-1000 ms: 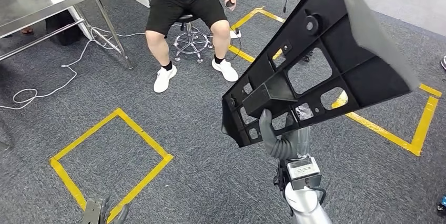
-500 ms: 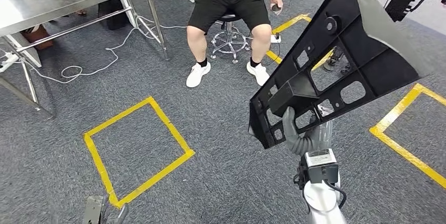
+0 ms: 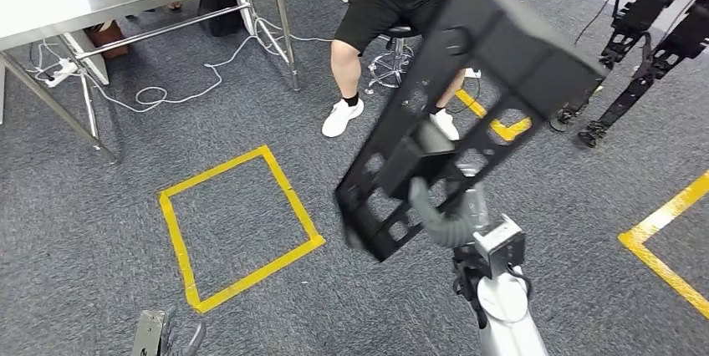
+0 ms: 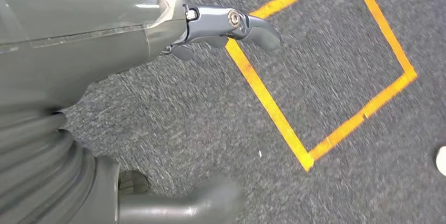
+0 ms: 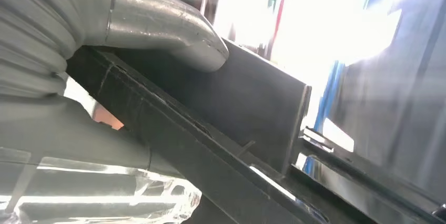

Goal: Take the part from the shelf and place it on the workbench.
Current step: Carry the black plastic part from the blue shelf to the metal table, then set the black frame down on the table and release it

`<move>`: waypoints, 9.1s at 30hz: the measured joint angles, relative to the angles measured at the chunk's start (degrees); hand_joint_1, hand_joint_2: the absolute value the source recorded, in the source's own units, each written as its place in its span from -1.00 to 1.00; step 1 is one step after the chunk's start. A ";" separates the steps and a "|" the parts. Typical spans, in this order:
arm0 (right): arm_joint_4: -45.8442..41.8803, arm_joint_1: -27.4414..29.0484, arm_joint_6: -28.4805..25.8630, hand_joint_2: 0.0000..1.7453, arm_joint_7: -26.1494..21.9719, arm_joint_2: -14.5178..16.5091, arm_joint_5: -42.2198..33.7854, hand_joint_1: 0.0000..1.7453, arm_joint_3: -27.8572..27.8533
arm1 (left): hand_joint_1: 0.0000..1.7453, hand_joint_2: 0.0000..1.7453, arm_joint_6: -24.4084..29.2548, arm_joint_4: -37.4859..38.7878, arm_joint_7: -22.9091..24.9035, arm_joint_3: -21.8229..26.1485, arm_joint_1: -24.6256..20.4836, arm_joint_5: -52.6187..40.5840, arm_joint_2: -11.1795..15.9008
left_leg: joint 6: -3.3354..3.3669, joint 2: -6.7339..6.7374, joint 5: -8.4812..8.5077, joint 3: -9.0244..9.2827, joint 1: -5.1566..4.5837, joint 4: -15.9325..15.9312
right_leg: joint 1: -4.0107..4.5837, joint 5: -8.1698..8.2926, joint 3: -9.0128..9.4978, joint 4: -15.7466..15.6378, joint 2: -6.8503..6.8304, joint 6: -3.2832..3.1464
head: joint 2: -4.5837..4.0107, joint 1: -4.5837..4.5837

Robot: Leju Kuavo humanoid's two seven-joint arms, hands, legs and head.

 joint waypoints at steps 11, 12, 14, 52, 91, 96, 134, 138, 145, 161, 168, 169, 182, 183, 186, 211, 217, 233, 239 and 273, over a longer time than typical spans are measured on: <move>5.25 -2.48 7.04 1.00 0.09 -1.19 -1.60 1.00 5.93 | -1.00 1.00 -0.51 -0.02 -0.07 0.24 0.35 0.23 -0.38 | 0.28 -8.35 0.86 1.54 1.52 -1.99 | -1.93 -1.99 -5.17 8.62 6.01 3.06 | 0.00 0.34; 5.30 -2.59 7.23 1.00 -0.01 -1.26 -1.47 1.00 6.55 | -1.00 1.00 -0.86 -0.02 -0.17 0.45 0.37 0.57 -0.39 | -0.07 -9.05 0.70 1.40 1.62 -1.71 | -2.36 -0.55 -3.65 5.03 7.19 3.69 | 0.00 0.42; 5.33 -2.75 7.44 1.00 -0.25 -1.40 -1.37 1.00 7.68 | -1.00 1.00 -1.90 -0.03 -0.55 1.22 0.37 1.67 -0.39 | -0.93 -10.27 0.42 0.84 1.65 -1.04 | -2.75 0.83 -1.78 0.90 8.91 3.70 | 0.00 0.44; 0.45 -1.16 -8.96 1.00 -0.16 1.54 3.82 1.00 3.81 | -1.00 1.00 -1.93 -2.48 -1.00 6.70 1.69 5.45 -0.72 | -0.27 -6.97 0.34 0.74 1.29 -0.72 | -0.81 2.12 -2.02 -0.07 6.20 1.60 | 0.00 0.12; 0.69 0.63 -14.22 1.00 -1.03 1.79 5.12 1.00 3.86 | -1.00 1.00 -1.44 -2.78 -1.01 5.01 1.86 3.94 -0.39 | 0.98 -2.97 0.06 -0.86 0.71 1.16 | -1.18 -1.44 0.93 0.60 5.50 0.83 | 0.00 0.34; 0.68 0.34 -14.49 1.00 -1.08 1.89 5.24 1.00 3.96 | -1.00 1.00 -1.06 -2.49 -0.93 4.78 1.74 3.31 -0.15 | 1.56 -3.76 -0.93 2.68 0.49 -1.60 | -0.65 -1.90 1.20 3.06 5.14 1.89 | -0.01 0.56; 0.95 0.46 -15.48 1.00 -1.98 1.39 5.52 1.00 3.64 | -1.00 1.00 -0.56 -1.07 -0.42 3.97 2.00 2.59 -0.51 | 2.15 -4.58 -0.47 3.52 0.16 -2.32 | -0.57 -5.63 -0.11 10.70 6.16 1.25 | 0.00 -0.15; 1.09 1.25 -17.21 1.00 -2.17 0.74 4.82 1.00 2.66 | -1.00 1.00 -0.67 -0.95 -0.51 4.00 2.44 2.91 -0.33 | 0.66 -5.55 -6.90 9.38 0.09 -2.04 | -1.77 1.48 -7.17 3.47 5.80 3.99 | 0.00 -0.06; 0.61 0.89 -17.73 1.00 -2.28 0.76 4.48 1.00 2.09 | -1.00 1.00 -0.71 -0.96 -0.76 4.02 2.26 2.96 -0.16 | -1.77 -4.20 -6.81 2.72 0.94 10.85 | -1.96 1.66 -2.39 0.40 6.09 0.36 | 0.00 -0.29; 0.00 1.06 -18.20 1.00 -2.07 0.85 4.89 1.00 1.46 | -1.00 1.00 -1.24 -0.79 -0.83 4.02 2.28 2.73 -0.14 | 1.17 -3.62 -0.27 -0.49 0.90 0.08 | -1.39 -5.77 -0.66 11.40 5.83 3.23 | 0.00 -0.16; 0.26 0.95 -19.54 1.00 -2.12 0.79 7.88 1.00 1.63 | -1.00 1.00 -1.28 -0.83 -0.96 4.22 2.50 3.98 -0.45 | 2.02 -4.75 -5.72 6.55 -0.59 -0.03 | 0.40 -1.23 -8.45 5.37 5.76 2.26 | 0.00 -0.20; 0.44 0.60 -19.77 1.00 -2.02 0.85 8.35 1.00 1.78 | -1.00 1.00 -1.31 -0.83 -0.96 4.28 2.52 4.24 -0.49 | 1.86 -4.77 -6.55 7.10 -0.70 -0.13 | 0.67 0.71 -7.88 3.12 5.74 1.82 | 0.00 -0.19; 1.26 -1.71 -24.42 1.00 0.26 2.49 14.06 1.00 4.13 | -1.00 1.00 -1.68 -0.91 -1.00 5.20 2.47 4.67 -0.21 | -3.51 -3.68 -5.32 -0.40 2.58 6.21 | -1.29 -0.20 1.38 -0.41 6.35 -0.28 | 0.00 -0.19; 1.29 -1.71 -24.86 1.00 0.28 2.50 14.56 1.00 4.19 | -1.00 1.00 -1.71 -0.82 -0.99 5.23 2.52 4.67 -0.21 | -3.70 -3.57 -3.19 0.00 2.65 3.41 | -1.41 -0.77 2.11 -0.45 6.37 0.13 | 0.00 -0.21; 1.32 -1.52 -26.70 1.00 0.39 2.48 16.63 1.00 4.27 | -1.00 1.00 -1.80 -0.60 -0.95 5.30 2.66 4.38 -0.22 | -2.32 -3.31 -1.68 0.52 1.96 0.99 | -1.14 -1.60 3.18 -0.60 6.42 1.46 | 0.00 -0.28; 1.03 -4.86 -37.29 1.00 11.48 0.04 40.08 1.00 7.22 | -1.00 1.00 -2.37 -0.39 -0.17 4.51 1.19 2.11 -1.28 | -2.72 -3.69 -9.75 -1.47 2.14 11.50 | -0.36 2.43 -0.84 -0.77 6.34 -1.18 | 0.00 0.25; 2.21 -7.08 -37.77 1.00 12.31 -0.51 40.98 1.00 8.17 | -1.00 1.00 -2.26 -0.30 0.07 4.50 0.99 2.18 -1.30 | -0.95 -3.63 -1.30 0.70 1.54 -0.19 | -0.21 0.68 1.51 -0.59 6.53 0.90 | 0.00 0.24; 4.04 -8.28 -38.21 1.00 12.87 -1.70 40.77 1.00 9.17 | -1.00 1.00 -2.12 -0.31 0.14 4.16 0.32 2.36 -1.29 | -1.20 -3.91 -5.94 7.62 1.58 -1.37 | -1.06 5.84 -5.33 -1.01 5.58 1.56 | 0.00 0.35; 4.68 -9.11 -38.35 1.00 13.29 -1.36 40.63 1.00 9.67 | -1.00 1.00 -2.12 -0.31 0.05 4.09 0.50 2.37 -1.38 | -2.43 -3.71 -10.07 -2.51 2.18 14.93 | -0.94 3.48 -2.02 -1.36 5.93 -0.90 | 0.00 0.29; 10.81 -14.07 -39.02 1.00 22.66 -1.31 56.14 1.00 13.80 | -1.00 1.00 -2.11 -0.25 0.10 4.07 0.61 1.99 -1.31 | -2.01 -3.90 -9.24 -6.58 1.60 14.40 | -0.63 2.45 -0.94 -1.06 5.83 -0.90 | 0.00 -0.01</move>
